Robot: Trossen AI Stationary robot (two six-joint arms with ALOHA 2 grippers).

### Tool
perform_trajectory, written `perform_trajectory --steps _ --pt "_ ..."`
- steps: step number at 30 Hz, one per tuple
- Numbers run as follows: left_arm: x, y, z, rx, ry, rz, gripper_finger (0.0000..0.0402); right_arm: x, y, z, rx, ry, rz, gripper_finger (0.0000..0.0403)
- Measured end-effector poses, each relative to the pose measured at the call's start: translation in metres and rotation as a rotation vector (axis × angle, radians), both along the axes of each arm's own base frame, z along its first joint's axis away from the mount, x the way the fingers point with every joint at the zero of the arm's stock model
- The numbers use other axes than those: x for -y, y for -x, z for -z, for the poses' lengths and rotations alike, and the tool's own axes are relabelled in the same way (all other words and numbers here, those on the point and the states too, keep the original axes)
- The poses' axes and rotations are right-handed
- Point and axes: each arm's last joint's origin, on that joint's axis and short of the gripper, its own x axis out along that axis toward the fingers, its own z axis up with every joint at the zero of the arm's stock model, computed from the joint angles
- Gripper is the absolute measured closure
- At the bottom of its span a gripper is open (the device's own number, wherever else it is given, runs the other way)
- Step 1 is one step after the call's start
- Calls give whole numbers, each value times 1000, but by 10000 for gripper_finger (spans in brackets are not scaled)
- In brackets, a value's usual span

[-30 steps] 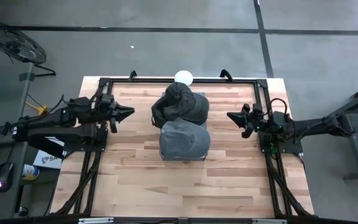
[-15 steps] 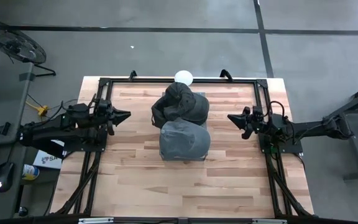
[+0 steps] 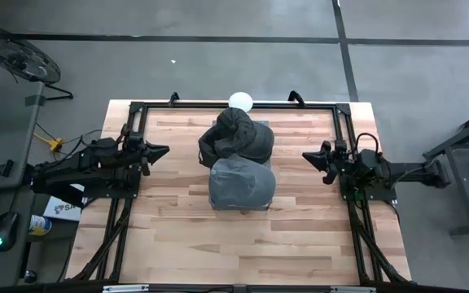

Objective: Pick & Place hat
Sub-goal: Return to Home Position

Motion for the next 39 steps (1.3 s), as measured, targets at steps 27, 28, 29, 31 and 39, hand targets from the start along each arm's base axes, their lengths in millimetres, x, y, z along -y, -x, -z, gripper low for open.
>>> perform_trajectory --steps 27,28,29,31,39 --pt "1 -30 48 190 -123 162 356 -1 3 9 -84 -8 -29 403" --pt "1 -30 49 178 -124 162 356 -1 3 9 -87 2 -26 403" --pt "1 -30 50 165 -127 163 356 -1 3 9 -91 18 -23 403" --pt "1 -30 54 127 -129 155 356 -1 3 10 -102 59 -18 403" --pt "0 -30 56 93 -189 151 356 -1 3 10 -155 283 -6 402"
